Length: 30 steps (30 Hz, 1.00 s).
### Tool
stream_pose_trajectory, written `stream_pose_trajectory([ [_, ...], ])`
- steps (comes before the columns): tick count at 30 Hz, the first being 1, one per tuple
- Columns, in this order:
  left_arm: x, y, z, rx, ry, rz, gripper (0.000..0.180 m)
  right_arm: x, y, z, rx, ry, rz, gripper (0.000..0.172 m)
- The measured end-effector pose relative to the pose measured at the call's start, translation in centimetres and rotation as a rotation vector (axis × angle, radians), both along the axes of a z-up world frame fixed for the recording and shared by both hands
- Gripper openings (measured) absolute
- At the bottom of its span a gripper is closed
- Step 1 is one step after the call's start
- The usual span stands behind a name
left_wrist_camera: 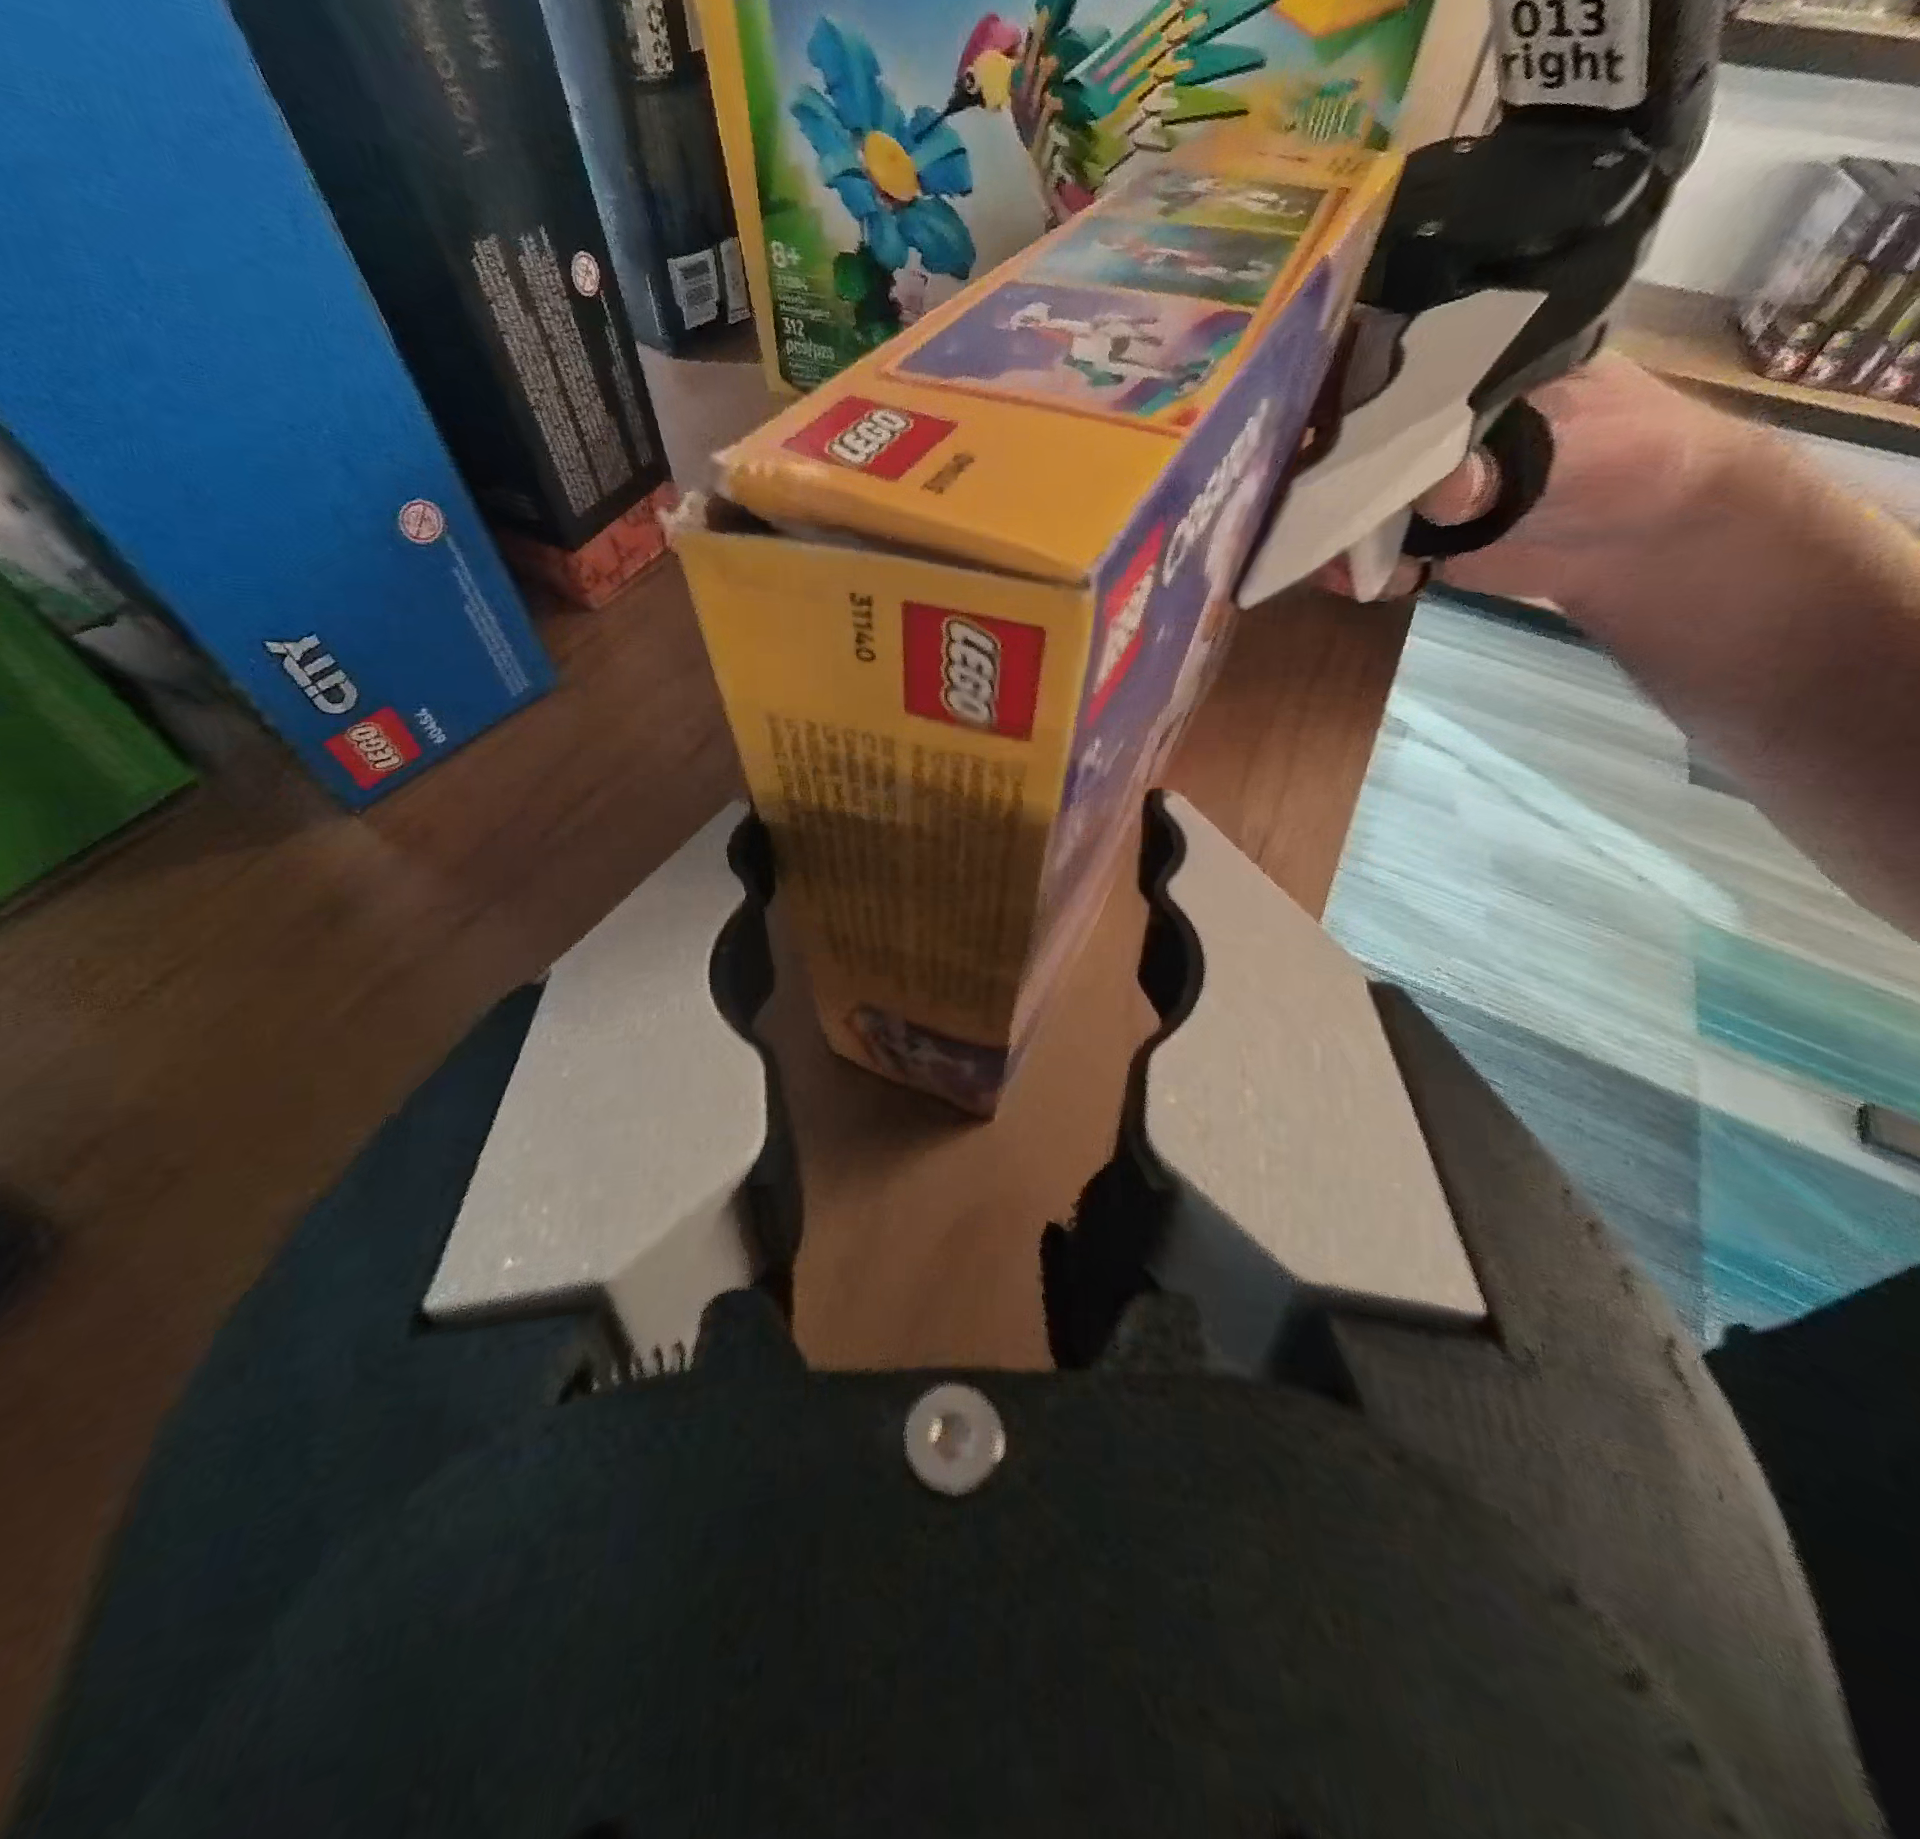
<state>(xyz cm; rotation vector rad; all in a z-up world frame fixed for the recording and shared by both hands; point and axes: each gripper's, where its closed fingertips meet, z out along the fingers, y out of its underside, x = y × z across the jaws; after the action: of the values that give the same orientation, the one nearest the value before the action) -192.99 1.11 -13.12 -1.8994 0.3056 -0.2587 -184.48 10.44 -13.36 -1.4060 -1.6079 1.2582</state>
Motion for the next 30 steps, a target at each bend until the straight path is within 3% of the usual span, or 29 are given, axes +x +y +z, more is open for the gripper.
stream_pose_trajectory([
  [2, 0.4, 0.4, -0.3, -0.017, -0.002, -0.033, 0.067, 0.2, -0.6, 0.1, 0.014, 0.005, -0.001, 0.085],
  [7, 1.0, 2.9, -0.3, -0.074, -0.019, -0.133, 0.073, 2.4, 0.3, 0.1, 0.054, 0.014, -0.205, 0.081],
  [14, 4.1, 9.4, -1.0, -0.172, 0.087, -0.367, 0.095, 7.0, 1.7, 0.5, 0.103, 0.054, -0.479, 0.066],
  [19, 6.5, 11.9, -1.0, -0.181, 0.033, -0.572, 0.096, 9.0, 2.8, 0.1, 0.078, 0.032, -0.538, 0.072],
  [22, 7.5, 13.8, -1.1, -0.183, 0.022, -0.598, 0.098, 9.7, 3.3, 0.2, 0.079, 0.055, -0.586, 0.079],
  [25, 6.9, 15.0, -1.0, -0.172, 0.061, -0.52, 0.097, 10.2, 4.1, 0.2, 0.04, 0.067, -0.629, 0.079],
  [30, 4.7, 14.5, -0.5, -0.132, -0.036, -0.401, 0.091, 10.2, 4.1, 0.5, 0.072, 0.088, -0.633, 0.081],
])
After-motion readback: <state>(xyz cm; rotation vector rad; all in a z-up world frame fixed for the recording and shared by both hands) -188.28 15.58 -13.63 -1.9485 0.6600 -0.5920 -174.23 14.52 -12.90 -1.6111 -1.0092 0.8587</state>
